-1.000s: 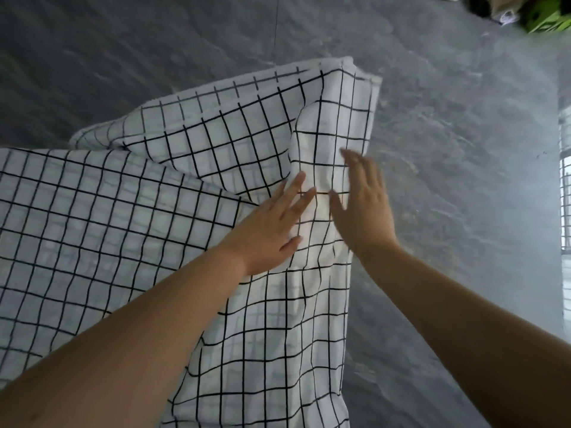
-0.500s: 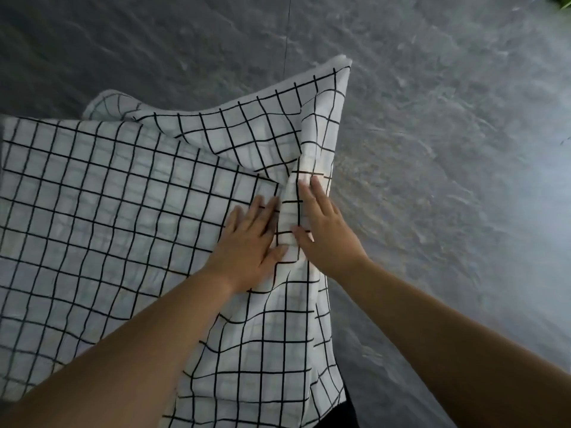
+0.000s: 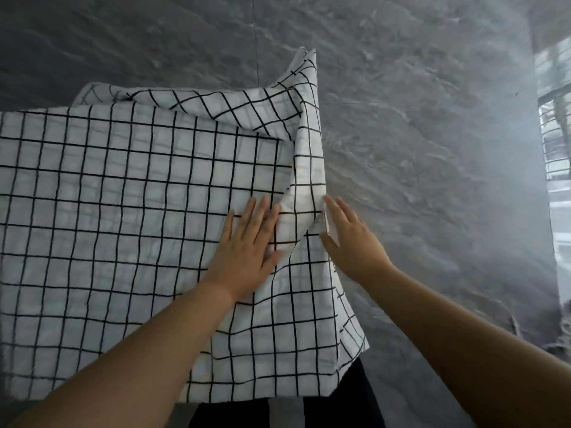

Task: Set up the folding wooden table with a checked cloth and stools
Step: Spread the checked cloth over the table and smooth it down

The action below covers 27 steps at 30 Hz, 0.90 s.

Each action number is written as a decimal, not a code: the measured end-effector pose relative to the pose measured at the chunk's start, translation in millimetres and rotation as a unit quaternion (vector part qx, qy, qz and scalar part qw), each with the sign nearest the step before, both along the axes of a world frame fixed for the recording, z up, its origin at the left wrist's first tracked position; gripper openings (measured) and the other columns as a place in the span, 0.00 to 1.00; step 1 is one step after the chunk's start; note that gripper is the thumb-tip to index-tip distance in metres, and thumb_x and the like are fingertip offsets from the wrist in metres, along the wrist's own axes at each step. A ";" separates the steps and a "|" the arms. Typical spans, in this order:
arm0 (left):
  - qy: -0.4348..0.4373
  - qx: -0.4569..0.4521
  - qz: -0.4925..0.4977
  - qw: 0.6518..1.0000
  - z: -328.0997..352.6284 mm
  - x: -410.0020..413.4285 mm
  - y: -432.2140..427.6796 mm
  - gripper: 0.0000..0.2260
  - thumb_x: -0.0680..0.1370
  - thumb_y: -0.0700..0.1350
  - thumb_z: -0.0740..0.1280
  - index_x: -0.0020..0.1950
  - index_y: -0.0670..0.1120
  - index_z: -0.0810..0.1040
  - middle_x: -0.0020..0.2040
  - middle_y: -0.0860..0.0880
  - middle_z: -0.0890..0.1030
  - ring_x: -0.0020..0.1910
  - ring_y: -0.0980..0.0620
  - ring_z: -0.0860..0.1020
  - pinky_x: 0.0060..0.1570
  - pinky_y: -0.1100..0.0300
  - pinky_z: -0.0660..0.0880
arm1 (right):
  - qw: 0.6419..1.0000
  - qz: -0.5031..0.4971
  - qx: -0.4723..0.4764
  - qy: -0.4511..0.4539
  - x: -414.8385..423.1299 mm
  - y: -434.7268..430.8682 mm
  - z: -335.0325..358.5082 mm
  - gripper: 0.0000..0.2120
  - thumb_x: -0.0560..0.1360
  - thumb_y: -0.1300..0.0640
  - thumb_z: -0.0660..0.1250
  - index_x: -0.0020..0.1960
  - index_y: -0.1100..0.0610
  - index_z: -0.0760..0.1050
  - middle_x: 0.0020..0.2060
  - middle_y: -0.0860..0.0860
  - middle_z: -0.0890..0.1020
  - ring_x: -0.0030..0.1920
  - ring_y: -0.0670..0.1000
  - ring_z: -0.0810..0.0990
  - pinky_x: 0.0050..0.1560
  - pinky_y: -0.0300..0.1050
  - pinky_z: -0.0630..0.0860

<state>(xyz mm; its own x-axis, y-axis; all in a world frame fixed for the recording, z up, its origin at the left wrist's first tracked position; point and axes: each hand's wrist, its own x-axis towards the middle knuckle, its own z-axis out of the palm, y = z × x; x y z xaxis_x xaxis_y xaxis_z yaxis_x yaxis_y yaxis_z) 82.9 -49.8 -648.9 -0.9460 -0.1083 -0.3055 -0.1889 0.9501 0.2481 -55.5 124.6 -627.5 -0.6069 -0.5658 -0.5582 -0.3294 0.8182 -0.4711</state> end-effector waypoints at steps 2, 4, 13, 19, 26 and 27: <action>-0.010 -0.003 -0.015 1.000 1.6 24.0 2.2 0.31 0.80 0.61 0.43 0.77 0.46 0.43 0.78 0.46 0.44 0.76 0.47 0.42 0.72 0.46 0.42 | 1.000 -0.013 0.003 0.006 29.4 13.9 1.6 0.32 0.79 0.53 0.59 0.76 0.47 0.46 0.76 0.50 0.54 0.74 0.54 0.56 0.69 0.51 0.61; -0.028 -0.004 -0.037 0.999 4.9 48.7 5.1 0.31 0.80 0.60 0.45 0.77 0.47 0.41 0.78 0.47 0.41 0.76 0.48 0.39 0.72 0.47 0.40 | 1.000 -0.027 0.009 0.012 62.0 26.7 3.8 0.31 0.78 0.55 0.60 0.76 0.48 0.49 0.75 0.51 0.57 0.73 0.54 0.59 0.67 0.50 0.65; -0.044 -0.023 -0.135 0.990 8.6 146.2 28.7 0.34 0.78 0.61 0.47 0.77 0.45 0.40 0.78 0.47 0.39 0.76 0.48 0.39 0.73 0.45 0.42 | 0.989 -0.130 0.061 0.030 171.9 95.5 4.5 0.31 0.75 0.68 0.57 0.76 0.53 0.53 0.72 0.53 0.62 0.70 0.55 0.62 0.66 0.50 0.65; 0.001 -0.044 -0.240 0.970 -0.8 185.9 62.7 0.38 0.74 0.67 0.50 0.78 0.45 0.48 0.78 0.45 0.48 0.76 0.44 0.46 0.71 0.40 0.47 | 0.986 -0.149 0.025 0.069 218.5 145.5 -7.5 0.29 0.71 0.70 0.59 0.71 0.60 0.62 0.68 0.56 0.67 0.68 0.57 0.65 0.65 0.50 0.65; 0.087 -0.070 -0.244 0.963 -16.0 210.3 91.5 0.30 0.73 0.46 0.63 0.73 0.44 0.60 0.72 0.43 0.61 0.72 0.42 0.59 0.69 0.42 0.56 | 0.978 -0.118 -0.023 0.172 237.9 153.7 -32.6 0.30 0.64 0.60 0.74 0.63 0.61 0.68 0.65 0.59 0.70 0.65 0.60 0.68 0.64 0.54 0.68; 0.114 -0.064 -0.227 0.965 -17.2 210.4 95.2 0.26 0.72 0.41 0.61 0.71 0.44 0.64 0.67 0.43 0.65 0.67 0.42 0.63 0.67 0.46 0.59 | 0.973 -0.125 -0.028 0.190 237.6 151.4 -34.7 0.29 0.62 0.62 0.74 0.61 0.61 0.69 0.63 0.59 0.71 0.63 0.60 0.70 0.62 0.53 0.69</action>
<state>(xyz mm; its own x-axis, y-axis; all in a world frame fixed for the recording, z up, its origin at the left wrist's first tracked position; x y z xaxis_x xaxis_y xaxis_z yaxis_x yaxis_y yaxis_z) 293.2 45.5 -666.1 -0.9457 0.3109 -0.0948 0.3004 0.9475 0.1098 182.1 276.0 -662.2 -0.8864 -0.3966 -0.2387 -0.2824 0.8719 -0.4001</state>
